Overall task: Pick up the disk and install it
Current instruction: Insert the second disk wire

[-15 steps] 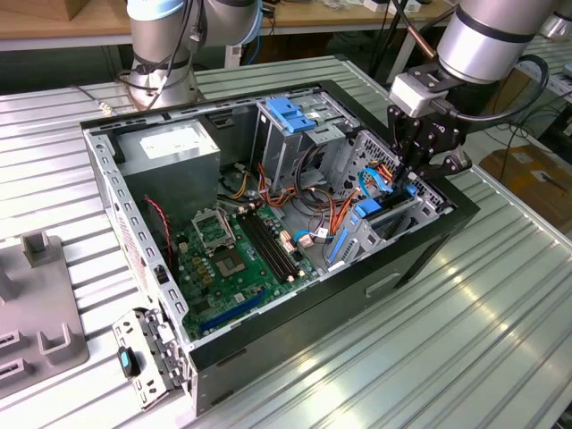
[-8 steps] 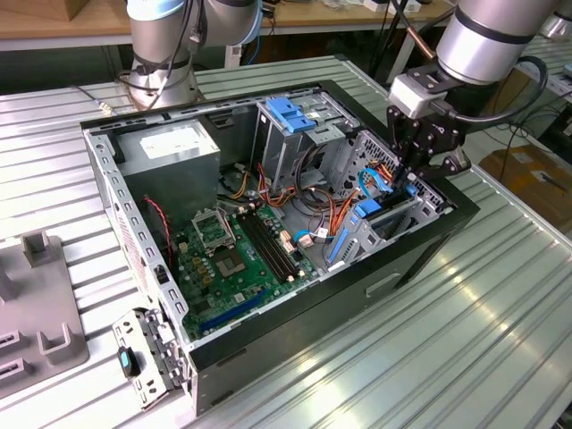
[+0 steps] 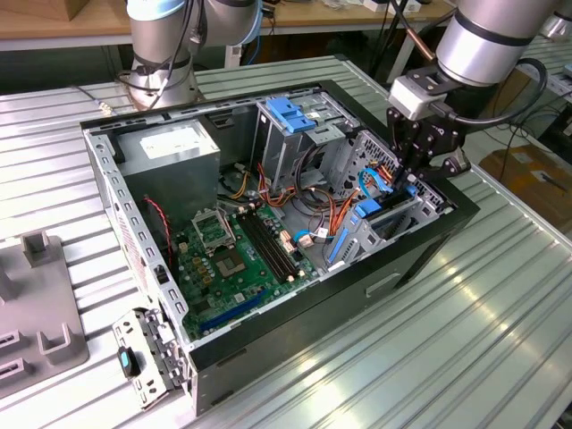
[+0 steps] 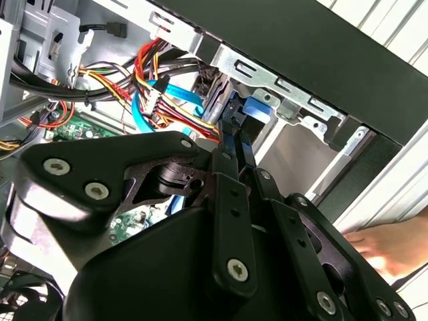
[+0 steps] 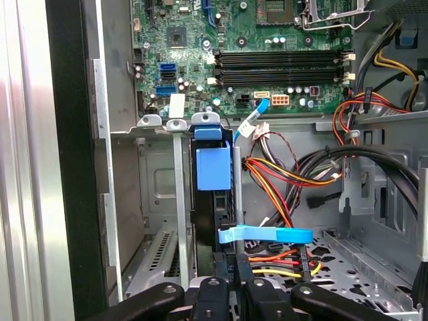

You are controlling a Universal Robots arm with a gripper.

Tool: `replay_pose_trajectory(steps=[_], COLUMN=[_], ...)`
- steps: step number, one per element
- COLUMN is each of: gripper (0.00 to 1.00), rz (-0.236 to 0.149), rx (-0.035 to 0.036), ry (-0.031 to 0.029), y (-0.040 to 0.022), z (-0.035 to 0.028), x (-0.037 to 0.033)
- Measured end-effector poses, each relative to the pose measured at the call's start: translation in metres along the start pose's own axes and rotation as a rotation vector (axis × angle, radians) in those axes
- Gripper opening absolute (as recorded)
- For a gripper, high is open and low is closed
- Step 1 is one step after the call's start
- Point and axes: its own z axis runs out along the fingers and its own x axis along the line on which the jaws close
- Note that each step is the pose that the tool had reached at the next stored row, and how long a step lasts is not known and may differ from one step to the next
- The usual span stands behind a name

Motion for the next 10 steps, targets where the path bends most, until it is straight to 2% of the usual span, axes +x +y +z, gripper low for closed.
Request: replay_pose_trajectory(steps=[10], gripper=[0.16], rz=[0.000], rx=[0.0000], ry=[-0.0001], y=[0.0014], z=[0.0026], x=[0.0006])
